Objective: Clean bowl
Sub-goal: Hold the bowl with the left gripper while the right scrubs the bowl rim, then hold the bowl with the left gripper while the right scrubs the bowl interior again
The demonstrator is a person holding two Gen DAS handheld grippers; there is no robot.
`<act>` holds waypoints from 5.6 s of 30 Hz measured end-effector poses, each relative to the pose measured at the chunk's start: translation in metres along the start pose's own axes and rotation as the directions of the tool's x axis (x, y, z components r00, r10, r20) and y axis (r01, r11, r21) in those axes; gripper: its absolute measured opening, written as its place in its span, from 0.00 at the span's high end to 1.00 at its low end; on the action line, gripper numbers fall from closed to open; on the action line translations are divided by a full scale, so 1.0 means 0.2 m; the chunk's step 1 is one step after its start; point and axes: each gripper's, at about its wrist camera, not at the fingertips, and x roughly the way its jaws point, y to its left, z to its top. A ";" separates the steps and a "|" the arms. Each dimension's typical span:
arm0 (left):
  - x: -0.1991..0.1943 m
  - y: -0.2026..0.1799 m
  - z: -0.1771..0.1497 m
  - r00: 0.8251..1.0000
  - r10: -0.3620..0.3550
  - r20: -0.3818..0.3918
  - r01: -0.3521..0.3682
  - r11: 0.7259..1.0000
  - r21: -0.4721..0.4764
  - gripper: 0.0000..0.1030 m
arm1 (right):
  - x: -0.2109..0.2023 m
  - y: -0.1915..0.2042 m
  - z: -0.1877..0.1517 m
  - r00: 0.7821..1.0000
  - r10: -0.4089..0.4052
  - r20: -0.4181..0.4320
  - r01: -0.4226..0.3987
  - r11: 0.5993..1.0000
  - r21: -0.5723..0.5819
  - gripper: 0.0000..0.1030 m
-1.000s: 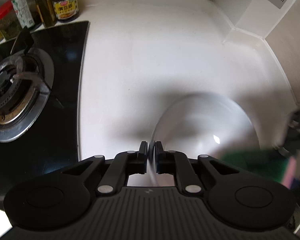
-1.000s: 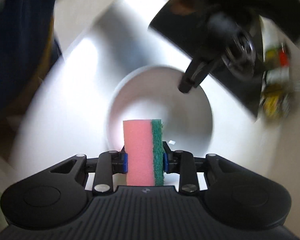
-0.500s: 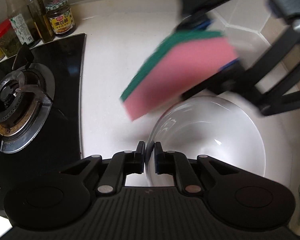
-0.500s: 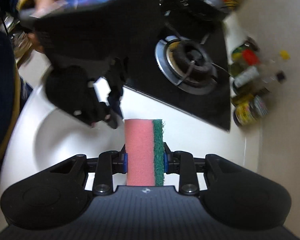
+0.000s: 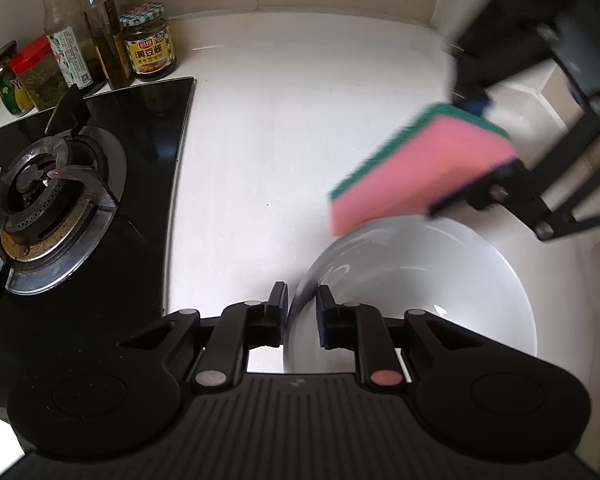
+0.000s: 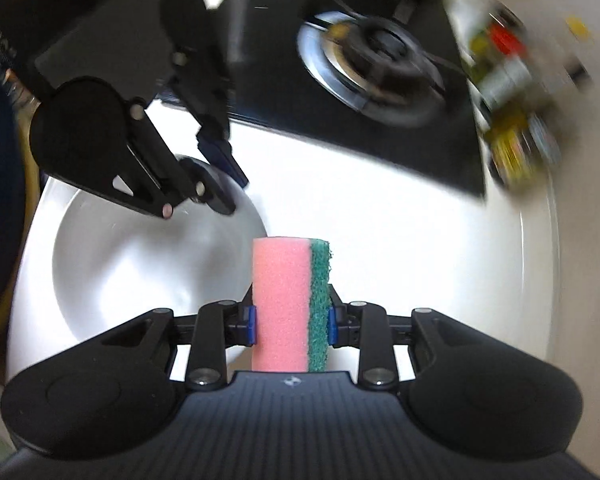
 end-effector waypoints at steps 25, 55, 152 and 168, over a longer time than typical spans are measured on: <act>-0.07 0.08 -0.07 1.000 -0.016 -0.019 0.014 0.994 -0.107 0.87 | 0.06 0.61 0.03 0.846 -0.474 0.246 0.525 0.820 -0.226 0.75; -0.13 -0.04 -0.17 0.992 0.120 0.033 -0.110 0.970 -0.216 0.89 | -0.29 0.83 -0.36 0.904 -0.427 -0.021 0.318 0.640 0.699 0.75; 0.16 -0.04 0.30 0.935 -0.073 -0.347 0.137 0.976 0.166 0.85 | 0.03 0.44 0.19 0.970 -0.196 0.146 0.131 0.923 0.362 0.75; -0.04 0.00 0.02 0.955 -0.091 -0.282 0.031 0.977 -0.212 0.92 | -0.19 0.57 -0.08 0.997 0.020 0.078 0.007 0.941 -0.338 0.75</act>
